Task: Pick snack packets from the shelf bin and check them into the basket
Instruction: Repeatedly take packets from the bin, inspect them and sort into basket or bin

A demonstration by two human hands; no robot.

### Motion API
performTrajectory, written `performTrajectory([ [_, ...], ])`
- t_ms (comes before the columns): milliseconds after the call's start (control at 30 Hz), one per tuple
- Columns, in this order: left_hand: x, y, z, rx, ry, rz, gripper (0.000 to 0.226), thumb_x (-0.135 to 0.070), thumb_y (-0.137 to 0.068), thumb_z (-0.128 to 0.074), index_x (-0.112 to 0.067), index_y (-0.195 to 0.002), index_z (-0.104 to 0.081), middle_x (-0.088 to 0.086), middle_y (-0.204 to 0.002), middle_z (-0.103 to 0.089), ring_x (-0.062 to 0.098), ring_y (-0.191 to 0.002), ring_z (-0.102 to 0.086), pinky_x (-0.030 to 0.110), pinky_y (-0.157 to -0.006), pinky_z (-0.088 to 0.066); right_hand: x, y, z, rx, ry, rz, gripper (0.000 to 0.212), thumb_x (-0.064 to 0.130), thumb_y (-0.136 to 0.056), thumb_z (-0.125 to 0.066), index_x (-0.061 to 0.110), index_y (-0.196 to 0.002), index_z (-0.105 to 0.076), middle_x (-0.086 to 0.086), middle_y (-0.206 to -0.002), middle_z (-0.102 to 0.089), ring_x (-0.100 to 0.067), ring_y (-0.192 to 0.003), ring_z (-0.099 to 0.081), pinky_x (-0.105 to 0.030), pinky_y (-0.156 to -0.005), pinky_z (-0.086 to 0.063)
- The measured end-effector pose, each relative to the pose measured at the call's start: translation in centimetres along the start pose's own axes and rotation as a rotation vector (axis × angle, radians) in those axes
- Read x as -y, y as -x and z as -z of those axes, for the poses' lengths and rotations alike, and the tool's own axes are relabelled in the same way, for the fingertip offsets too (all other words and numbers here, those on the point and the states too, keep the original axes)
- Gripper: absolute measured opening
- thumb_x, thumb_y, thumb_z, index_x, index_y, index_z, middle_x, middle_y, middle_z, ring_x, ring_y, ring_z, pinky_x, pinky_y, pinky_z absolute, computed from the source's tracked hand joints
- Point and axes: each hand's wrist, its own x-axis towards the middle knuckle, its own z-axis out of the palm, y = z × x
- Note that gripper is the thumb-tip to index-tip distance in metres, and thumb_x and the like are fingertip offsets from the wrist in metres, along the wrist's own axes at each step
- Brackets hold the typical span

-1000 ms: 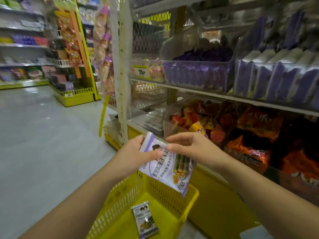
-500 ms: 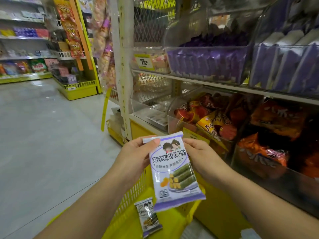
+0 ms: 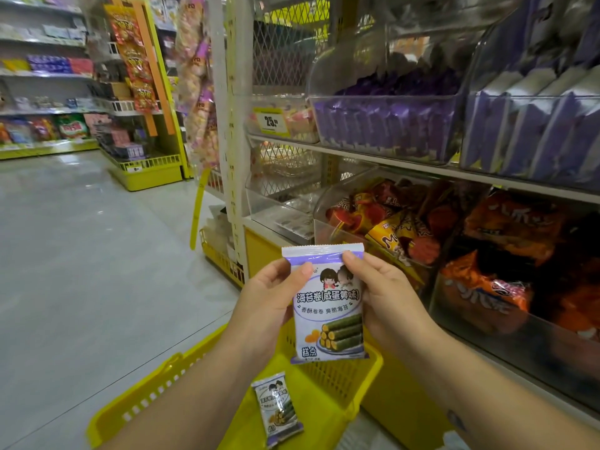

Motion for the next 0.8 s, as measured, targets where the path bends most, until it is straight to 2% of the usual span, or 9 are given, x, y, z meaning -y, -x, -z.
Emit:
performTrajectory([
  [67,-0.2,0.1,-0.1,0.001,0.021,0.017,0.035,-0.035,-0.067,-0.071,-0.02,-0.099,-0.07,0.006,-0.1,-0.076,0.018,-0.089,-0.072,0.037,-0.083,-0.055,0.2,0.0,-0.1,-0.012,-0.042,-0.021,0.033,0.019,-0.083,-0.06,-0.01,-0.097,-0.066,-0.034,-0.095,-0.059,-0.038,-0.091,-0.06,-0.053,-0.089,-0.05],
  [133,-0.5,0.2,-0.3,-0.007,0.069,0.03,0.03,-0.035,-0.072,-0.069,-0.02,-0.097,-0.071,0.008,-0.099,-0.076,0.017,-0.086,-0.072,0.041,-0.084,-0.053,0.5,0.0,-0.3,-0.008,-0.081,-0.042,0.044,0.018,-0.08,-0.06,-0.014,-0.11,-0.059,-0.038,-0.105,-0.058,-0.039,-0.095,-0.059,-0.048,-0.086,-0.053],
  [200,-0.7,0.3,-0.5,-0.051,0.104,0.053,0.028,-0.03,-0.081,-0.065,-0.014,-0.104,-0.069,0.013,-0.1,-0.075,0.022,-0.089,-0.07,0.049,-0.091,-0.051,0.6,0.0,-0.2,0.014,-0.093,-0.056,0.047,0.019,-0.078,-0.06,-0.013,-0.113,-0.059,-0.037,-0.105,-0.06,-0.041,-0.097,-0.059,-0.044,-0.08,-0.055],
  [300,-0.9,0.1,-0.4,-0.121,0.122,0.08,0.021,-0.021,-0.092,-0.059,-0.007,-0.107,-0.065,0.017,-0.1,-0.074,0.025,-0.088,-0.069,0.054,-0.096,-0.049,0.8,-0.2,0.1,0.089,0.058,-0.1,0.046,0.029,-0.082,-0.057,-0.003,-0.115,-0.063,-0.026,-0.112,-0.067,-0.044,-0.111,-0.06,-0.053,-0.094,-0.049],
  [367,-1.3,-0.1,-0.1,-0.15,0.16,0.093,0.022,-0.02,-0.093,-0.058,-0.006,-0.109,-0.063,0.018,-0.1,-0.074,0.024,-0.085,-0.071,0.051,-0.09,-0.053,1.2,-0.2,0.8,0.231,0.262,-0.166,0.049,0.037,-0.085,-0.055,0.004,-0.12,-0.062,-0.017,-0.117,-0.068,-0.036,-0.114,-0.061,-0.053,-0.097,-0.048],
  [467,-1.8,-0.4,0.8,-0.169,0.27,0.125,0.025,-0.023,-0.094,-0.058,-0.006,-0.111,-0.062,0.015,-0.101,-0.074,0.021,-0.081,-0.074,0.041,-0.067,-0.062,1.7,-0.1,1.8,0.395,0.369,-0.361,0.048,0.035,-0.084,-0.058,0.003,-0.12,-0.062,-0.014,-0.118,-0.068,-0.022,-0.103,-0.067,-0.038,-0.088,-0.056],
  [600,-2.2,-0.4,2.1,-0.005,0.189,0.3,0.037,-0.037,-0.085,-0.06,-0.013,-0.112,-0.067,0.009,-0.104,-0.075,0.021,-0.086,-0.074,0.036,-0.059,-0.06,1.7,-0.2,2.2,0.352,0.263,-0.481,0.044,0.032,-0.083,-0.057,0.003,-0.115,-0.064,-0.014,-0.111,-0.07,-0.02,-0.095,-0.069,-0.038,-0.087,-0.054],
  [700,-2.3,-0.2,2.5,0.159,0.118,0.443,0.043,-0.031,-0.077,-0.065,-0.014,-0.117,-0.067,0.011,-0.113,-0.072,0.024,-0.093,-0.072,0.039,-0.064,-0.061,1.7,-0.4,2.4,0.26,0.145,-0.502,0.043,0.03,-0.083,-0.055,0.004,-0.117,-0.064,-0.017,-0.116,-0.068,-0.023,-0.099,-0.068,-0.039,-0.083,-0.056],
  [800,-2.1,-0.2,2.6,0.223,0.13,0.443,0.044,-0.023,-0.078,-0.065,-0.012,-0.121,-0.064,0.014,-0.119,-0.069,0.027,-0.103,-0.07,0.036,-0.066,-0.061,1.8,-0.6,2.4,0.209,0.062,-0.515,0.04,0.029,-0.087,-0.052,0.003,-0.115,-0.065,-0.02,-0.116,-0.067,-0.024,-0.095,-0.07,-0.037,-0.074,-0.061],
])
